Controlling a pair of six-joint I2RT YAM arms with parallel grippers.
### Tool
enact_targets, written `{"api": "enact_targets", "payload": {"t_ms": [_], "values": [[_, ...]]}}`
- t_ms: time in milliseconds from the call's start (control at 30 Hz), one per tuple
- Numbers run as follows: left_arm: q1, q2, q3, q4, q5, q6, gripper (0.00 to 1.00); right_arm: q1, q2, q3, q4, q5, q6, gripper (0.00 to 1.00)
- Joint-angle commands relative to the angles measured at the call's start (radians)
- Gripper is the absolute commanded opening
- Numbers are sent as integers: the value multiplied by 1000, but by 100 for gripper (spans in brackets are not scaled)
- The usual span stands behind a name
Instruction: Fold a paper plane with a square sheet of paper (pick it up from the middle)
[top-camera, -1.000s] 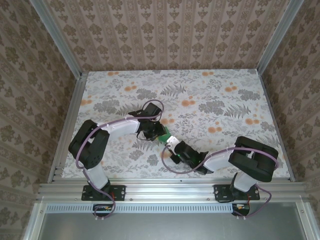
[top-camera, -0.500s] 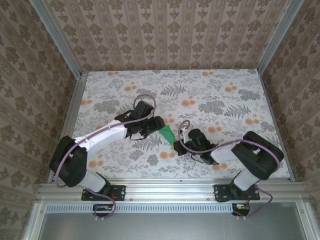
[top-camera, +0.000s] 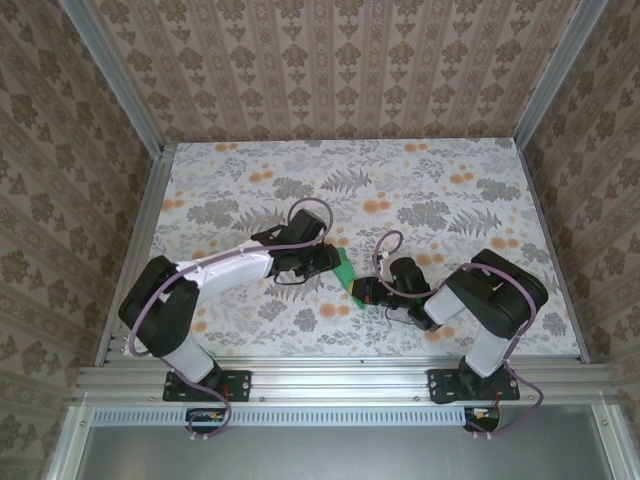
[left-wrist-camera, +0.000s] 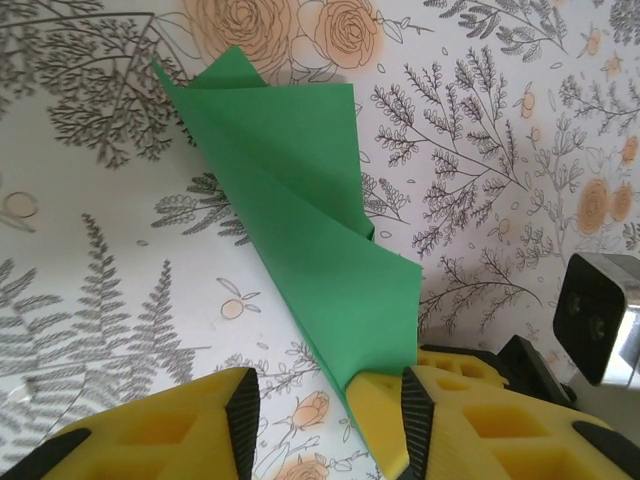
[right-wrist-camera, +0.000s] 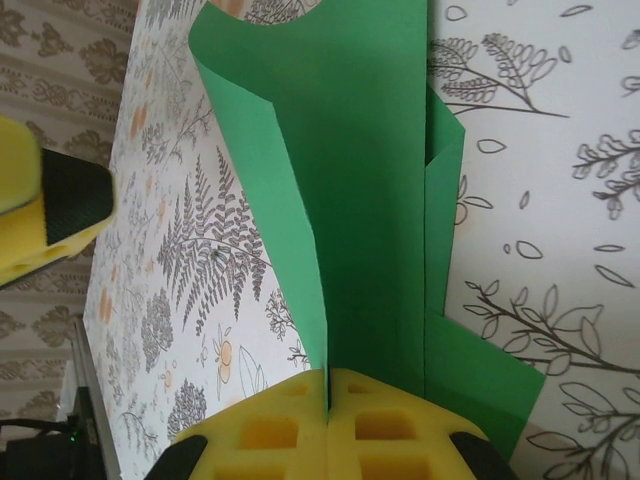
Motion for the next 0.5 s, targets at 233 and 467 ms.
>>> {"api": "enact_targets", "payload": {"t_ms": [233,467], "values": [[-2,150,133,79,82,10,38,-11,16,-20,-121,28,41,0],[0,213,137,114,97,15,37,-13,-17,-8,-173,33,61,3]]}}
